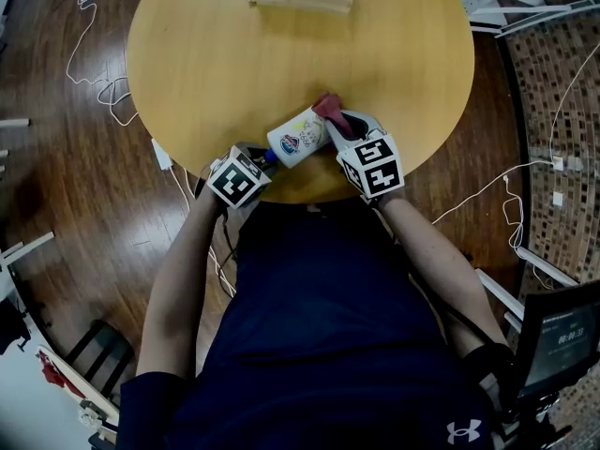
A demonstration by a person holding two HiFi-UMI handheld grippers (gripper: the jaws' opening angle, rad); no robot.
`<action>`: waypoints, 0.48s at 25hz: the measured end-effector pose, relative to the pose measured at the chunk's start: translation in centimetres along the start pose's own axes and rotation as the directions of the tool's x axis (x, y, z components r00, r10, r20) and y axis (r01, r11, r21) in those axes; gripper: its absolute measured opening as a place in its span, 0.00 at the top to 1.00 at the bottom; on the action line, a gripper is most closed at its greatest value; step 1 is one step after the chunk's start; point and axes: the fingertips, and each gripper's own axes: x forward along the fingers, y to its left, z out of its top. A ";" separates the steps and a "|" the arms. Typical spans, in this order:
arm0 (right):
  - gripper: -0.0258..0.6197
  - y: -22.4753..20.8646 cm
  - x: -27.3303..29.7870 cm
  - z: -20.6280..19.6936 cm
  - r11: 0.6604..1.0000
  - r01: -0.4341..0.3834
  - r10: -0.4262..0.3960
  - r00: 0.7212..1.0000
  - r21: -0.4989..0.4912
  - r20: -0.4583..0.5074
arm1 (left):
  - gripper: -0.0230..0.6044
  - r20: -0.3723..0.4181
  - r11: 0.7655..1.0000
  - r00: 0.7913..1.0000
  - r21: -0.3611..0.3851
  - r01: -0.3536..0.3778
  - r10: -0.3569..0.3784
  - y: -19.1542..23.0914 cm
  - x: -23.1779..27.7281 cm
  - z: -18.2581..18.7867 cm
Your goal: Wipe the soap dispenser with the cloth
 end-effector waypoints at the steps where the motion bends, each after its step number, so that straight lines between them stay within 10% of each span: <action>1: 0.84 0.9 -0.2 0.2 1.000 -0.012 0.012 1.000 -0.022 0.002 | 0.74 0.001 0.999 1.000 -0.027 0.029 -0.029 -0.2 -0.1 0.0; 6: 0.84 10.7 -0.8 1.3 0.943 -0.252 0.262 0.965 -0.218 0.020 | 0.74 0.075 0.935 0.973 -0.267 0.232 -0.220 -2.0 -0.5 0.5; 12: 0.84 13.2 -0.3 0.3 0.881 -0.326 0.342 0.939 -0.343 -0.015 | 0.74 0.131 0.877 0.937 -0.330 0.349 -0.323 -3.3 -0.4 0.3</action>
